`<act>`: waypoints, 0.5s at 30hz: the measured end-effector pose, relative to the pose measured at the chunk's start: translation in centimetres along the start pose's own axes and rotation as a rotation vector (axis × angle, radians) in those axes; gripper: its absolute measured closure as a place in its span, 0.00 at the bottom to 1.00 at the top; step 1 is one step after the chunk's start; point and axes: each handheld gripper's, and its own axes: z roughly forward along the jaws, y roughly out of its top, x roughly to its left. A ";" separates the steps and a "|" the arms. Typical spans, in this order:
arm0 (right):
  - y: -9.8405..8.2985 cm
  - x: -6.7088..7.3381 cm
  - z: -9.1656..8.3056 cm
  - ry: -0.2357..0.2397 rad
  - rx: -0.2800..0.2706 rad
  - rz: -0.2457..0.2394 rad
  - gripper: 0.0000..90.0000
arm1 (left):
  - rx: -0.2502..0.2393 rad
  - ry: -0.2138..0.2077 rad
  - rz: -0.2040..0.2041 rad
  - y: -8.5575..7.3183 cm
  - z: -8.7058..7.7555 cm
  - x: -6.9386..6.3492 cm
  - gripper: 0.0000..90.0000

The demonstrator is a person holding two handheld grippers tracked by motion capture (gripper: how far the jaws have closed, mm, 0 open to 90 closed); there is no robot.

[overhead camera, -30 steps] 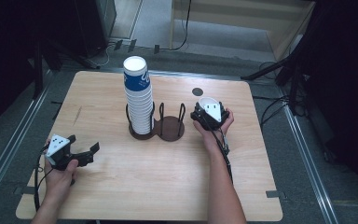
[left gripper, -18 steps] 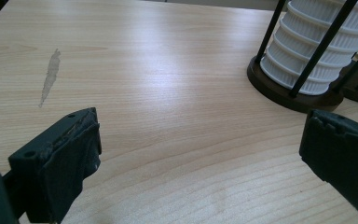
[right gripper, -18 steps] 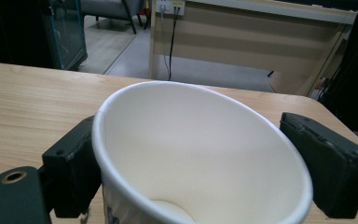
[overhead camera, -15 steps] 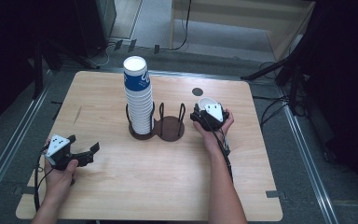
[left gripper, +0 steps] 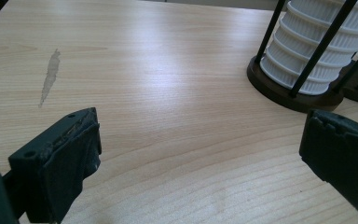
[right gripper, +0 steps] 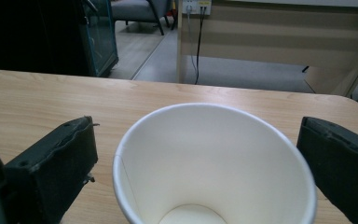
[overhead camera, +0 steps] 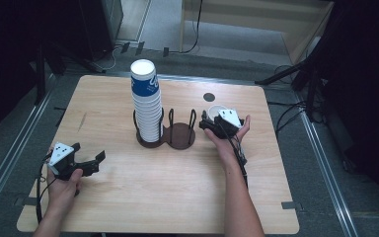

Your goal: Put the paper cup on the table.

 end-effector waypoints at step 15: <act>1.5 -1.1 -3.3 0.012 -0.049 -0.003 0.00 | -0.002 0.003 0.003 0.0 0.0 0.0 0.00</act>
